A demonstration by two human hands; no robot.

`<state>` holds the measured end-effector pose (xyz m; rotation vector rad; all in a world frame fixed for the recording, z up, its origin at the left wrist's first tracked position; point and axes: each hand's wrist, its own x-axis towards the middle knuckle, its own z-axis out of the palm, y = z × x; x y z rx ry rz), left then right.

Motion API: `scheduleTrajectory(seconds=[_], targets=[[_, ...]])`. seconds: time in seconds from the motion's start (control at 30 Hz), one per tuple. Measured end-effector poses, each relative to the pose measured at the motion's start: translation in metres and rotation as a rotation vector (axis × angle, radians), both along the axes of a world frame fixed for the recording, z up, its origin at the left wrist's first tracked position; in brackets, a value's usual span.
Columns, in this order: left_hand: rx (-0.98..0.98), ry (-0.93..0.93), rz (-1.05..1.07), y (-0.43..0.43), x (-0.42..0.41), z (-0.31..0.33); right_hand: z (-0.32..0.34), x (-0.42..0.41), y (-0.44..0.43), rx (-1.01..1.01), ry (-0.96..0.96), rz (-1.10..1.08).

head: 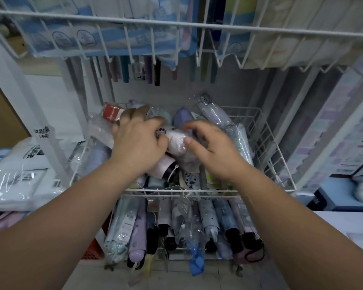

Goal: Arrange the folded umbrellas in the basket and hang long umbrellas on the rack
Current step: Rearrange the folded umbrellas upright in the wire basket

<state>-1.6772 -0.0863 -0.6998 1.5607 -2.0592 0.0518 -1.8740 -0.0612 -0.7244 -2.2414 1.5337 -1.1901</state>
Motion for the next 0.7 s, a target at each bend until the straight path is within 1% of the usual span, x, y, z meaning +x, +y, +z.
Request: scheduleTrajectory(seconds=[0.1,0.13,0.2,0.27,0.37,0.5,0.6,0.7], targets=[[-0.041,0.030,-0.133,-0.001,-0.015,0.001,0.001,-0.041,-0.001,0.023,0.072,-0.313],[-0.016,0.065,-0.187,-0.003,-0.021,0.000,-0.002,-0.054,0.000,0.082,0.092,-0.408],[0.077,0.101,-0.240,-0.005,-0.032,-0.003,-0.008,-0.072,0.004,0.239,0.086,-0.496],[0.159,0.047,-0.231,-0.006,-0.041,-0.008,-0.015,-0.080,0.011,0.371,0.071,-0.496],[0.163,-0.045,-0.222,-0.004,-0.048,-0.016,-0.020,-0.078,0.018,0.507,0.071,-0.457],[0.150,-0.060,-0.215,-0.004,-0.050,-0.016,-0.027,-0.067,0.017,0.547,0.164,-0.483],[0.145,-0.037,-0.209,-0.001,-0.050,-0.015,-0.024,-0.064,0.010,0.561,0.167,-0.518],[0.147,-0.077,-0.187,0.003,-0.052,-0.011,-0.023,-0.063,0.005,0.594,0.191,-0.539]])
